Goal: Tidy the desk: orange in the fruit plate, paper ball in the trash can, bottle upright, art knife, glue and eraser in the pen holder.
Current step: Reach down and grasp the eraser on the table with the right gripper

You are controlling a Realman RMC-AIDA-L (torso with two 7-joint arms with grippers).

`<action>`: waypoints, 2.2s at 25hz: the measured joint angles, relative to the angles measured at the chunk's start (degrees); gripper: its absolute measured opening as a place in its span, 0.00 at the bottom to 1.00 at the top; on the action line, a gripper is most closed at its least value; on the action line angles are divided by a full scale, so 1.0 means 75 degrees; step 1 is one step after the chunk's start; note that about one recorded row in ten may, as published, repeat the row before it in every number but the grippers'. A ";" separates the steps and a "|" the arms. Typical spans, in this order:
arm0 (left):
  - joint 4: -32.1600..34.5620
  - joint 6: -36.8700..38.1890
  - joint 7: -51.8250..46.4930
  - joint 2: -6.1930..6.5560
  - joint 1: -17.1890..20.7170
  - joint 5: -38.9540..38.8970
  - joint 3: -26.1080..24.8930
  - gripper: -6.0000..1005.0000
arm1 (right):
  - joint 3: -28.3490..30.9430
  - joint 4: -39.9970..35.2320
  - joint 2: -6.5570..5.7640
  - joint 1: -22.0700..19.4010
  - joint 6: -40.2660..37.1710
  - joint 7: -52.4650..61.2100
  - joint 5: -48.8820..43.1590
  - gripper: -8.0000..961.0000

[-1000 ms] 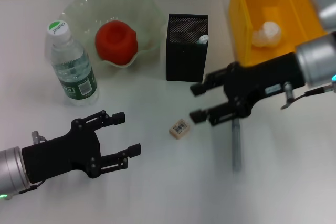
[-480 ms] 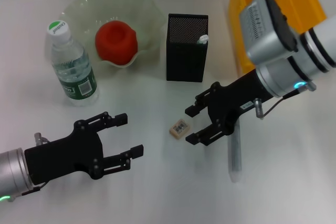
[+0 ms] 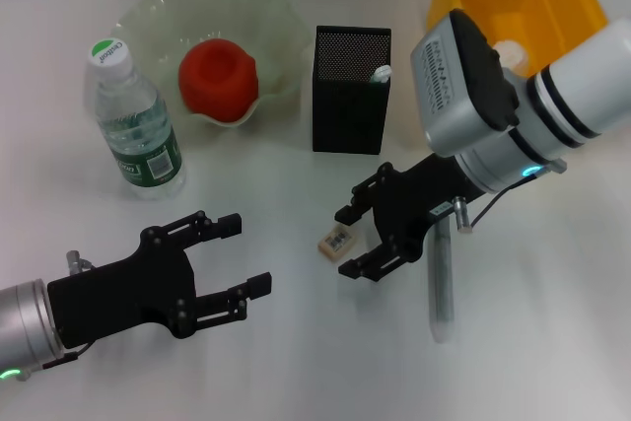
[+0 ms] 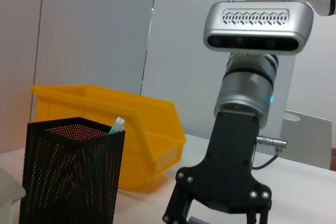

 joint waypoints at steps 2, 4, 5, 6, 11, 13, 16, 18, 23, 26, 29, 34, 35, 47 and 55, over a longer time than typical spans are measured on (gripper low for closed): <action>-0.0015 0.0002 -0.0001 -0.0001 0.0000 -0.0004 0.0000 0.79 | -0.0079 -0.0003 0.0004 -0.0006 0.0063 -0.0017 0.0045 0.66; -0.0055 0.0004 0.0000 -0.0002 0.0000 -0.0009 0.0001 0.79 | -0.0211 -0.0030 0.0006 -0.0020 0.0202 -0.0032 0.0114 0.66; -0.0080 0.0007 0.0005 -0.0003 0.0000 -0.0011 0.0000 0.79 | -0.0245 -0.0057 0.0006 -0.0027 0.0278 -0.0054 0.0152 0.66; -0.0083 0.0010 0.0005 -0.0003 0.0000 -0.0012 0.0000 0.79 | -0.0247 -0.0064 0.0006 -0.0027 0.0290 -0.0092 0.0176 0.65; -0.0090 0.0018 0.0001 -0.0002 0.0001 -0.0021 0.0000 0.79 | -0.0345 -0.0069 0.0005 -0.0014 0.0402 -0.0227 0.0287 0.64; -0.0090 0.0026 -0.0001 -0.0003 0.0000 -0.0031 0.0000 0.79 | -0.0548 -0.0058 0.0004 0.0013 0.0478 -0.0229 0.0334 0.64; -0.0090 0.0034 -0.0002 -0.0003 0.0001 -0.0036 -0.0001 0.79 | -0.0662 -0.0038 0.0004 0.0026 0.0489 -0.0229 0.0378 0.64; -0.0090 0.0047 -0.0005 -0.0003 0.0000 -0.0041 -0.0009 0.79 | -0.0866 -0.0034 0.0004 0.0021 0.0583 -0.0233 0.0481 0.63; -0.0089 0.0100 -0.0013 -0.0002 0.0001 -0.0043 -0.0012 0.79 | -0.0958 -0.0016 0.0004 0.0001 0.0703 -0.0320 0.0522 0.62; -0.0090 0.0133 -0.0014 -0.0002 0.0006 -0.0043 -0.0012 0.79 | -0.0960 -0.0018 0.0004 0.0000 0.0718 -0.0327 0.0526 0.62; -0.0089 0.0180 -0.0016 -0.0002 0.0012 -0.0043 -0.0012 0.79 | -0.0971 -0.0031 0.0013 -0.0008 0.0760 -0.0336 0.0529 0.61; -0.0089 0.0243 -0.0016 -0.0003 0.0022 -0.0043 -0.0011 0.79 | -0.1207 -0.0013 0.0016 -0.0028 0.0953 -0.0341 0.0530 0.61; -0.0088 0.0247 -0.0016 -0.0002 0.0022 -0.0043 -0.0011 0.79 | -0.1262 -0.0012 0.0016 -0.0032 0.0988 -0.0342 0.0539 0.61; -0.0089 0.0326 -0.0016 -0.0002 0.0024 -0.0042 -0.0012 0.79 | -0.1469 -0.0026 0.0016 -0.0059 0.1096 -0.0343 0.0705 0.49; -0.0090 0.0407 -0.0023 0.0004 0.0024 -0.0042 -0.0054 0.79 | -0.1470 -0.0047 0.0016 -0.0060 0.1154 -0.0316 0.0706 0.46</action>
